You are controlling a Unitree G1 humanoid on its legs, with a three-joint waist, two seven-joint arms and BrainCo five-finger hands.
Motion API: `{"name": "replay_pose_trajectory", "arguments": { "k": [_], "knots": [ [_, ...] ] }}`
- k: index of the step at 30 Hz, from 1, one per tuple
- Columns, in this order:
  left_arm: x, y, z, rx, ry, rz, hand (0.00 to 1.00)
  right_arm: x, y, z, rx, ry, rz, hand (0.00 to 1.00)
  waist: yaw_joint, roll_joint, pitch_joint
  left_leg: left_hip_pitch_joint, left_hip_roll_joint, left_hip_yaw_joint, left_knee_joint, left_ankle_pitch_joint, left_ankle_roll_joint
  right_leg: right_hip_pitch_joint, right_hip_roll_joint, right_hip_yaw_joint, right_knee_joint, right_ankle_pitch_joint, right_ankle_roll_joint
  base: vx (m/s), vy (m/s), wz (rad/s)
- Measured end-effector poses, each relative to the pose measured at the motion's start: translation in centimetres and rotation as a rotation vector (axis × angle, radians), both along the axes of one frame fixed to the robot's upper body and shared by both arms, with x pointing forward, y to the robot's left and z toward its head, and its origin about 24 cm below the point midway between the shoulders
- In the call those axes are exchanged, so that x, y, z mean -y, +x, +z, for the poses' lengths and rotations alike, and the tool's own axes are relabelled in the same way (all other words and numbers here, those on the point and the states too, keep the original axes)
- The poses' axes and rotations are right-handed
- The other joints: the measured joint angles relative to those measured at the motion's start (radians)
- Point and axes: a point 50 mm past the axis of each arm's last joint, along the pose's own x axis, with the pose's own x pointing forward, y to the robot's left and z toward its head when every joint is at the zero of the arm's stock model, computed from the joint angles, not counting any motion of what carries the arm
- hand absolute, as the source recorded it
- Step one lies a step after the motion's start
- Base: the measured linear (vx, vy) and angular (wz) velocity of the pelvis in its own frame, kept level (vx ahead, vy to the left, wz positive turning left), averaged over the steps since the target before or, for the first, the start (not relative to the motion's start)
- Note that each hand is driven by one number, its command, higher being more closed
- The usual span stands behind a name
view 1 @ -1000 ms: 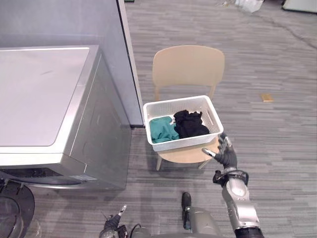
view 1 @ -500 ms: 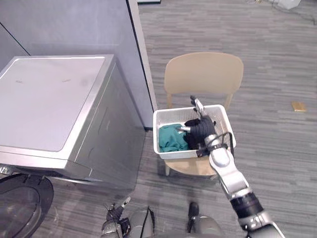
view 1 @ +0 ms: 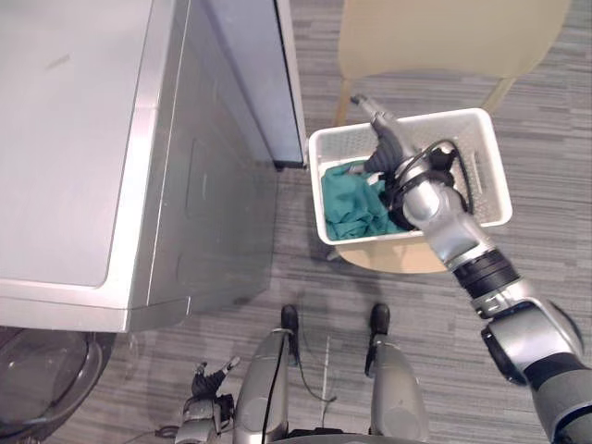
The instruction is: Pick up the laundry basket with both hands and put the clothes into the washing machine.
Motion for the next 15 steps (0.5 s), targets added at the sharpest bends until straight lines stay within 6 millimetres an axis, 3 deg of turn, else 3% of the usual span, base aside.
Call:
{"name": "replay_pose_trajectory", "arguments": {
  "k": [8,11,15],
  "knots": [
    [0.3,1.5,0.8,0.071,-0.009,0.022,0.00,3.6,1.8,-1.4,-0.072,-0.077,-0.199,0.00,0.031,0.005,0.022,-0.100,0.019,-0.031,0.063,-0.018,0.017,-0.053,0.018,-0.034,0.024,0.000,-0.001,-0.07,0.007,0.09],
    [0.4,1.5,0.6,0.066,-0.027,0.041,0.00,4.6,2.4,-1.7,-0.109,-0.079,-0.257,0.00,0.056,0.005,0.023,-0.110,0.018,-0.032,0.054,-0.014,0.014,-0.069,0.018,-0.034,0.029,0.001,-0.003,-0.08,-0.012,0.06],
    [0.7,1.7,0.6,0.067,-0.033,0.064,0.00,5.3,2.8,-2.3,-0.140,-0.029,-0.307,0.00,0.056,0.004,0.023,-0.133,0.016,-0.057,0.034,0.012,0.011,-0.080,0.018,-0.063,0.024,0.003,-0.006,-0.01,-0.044,0.16]
  ]
}}
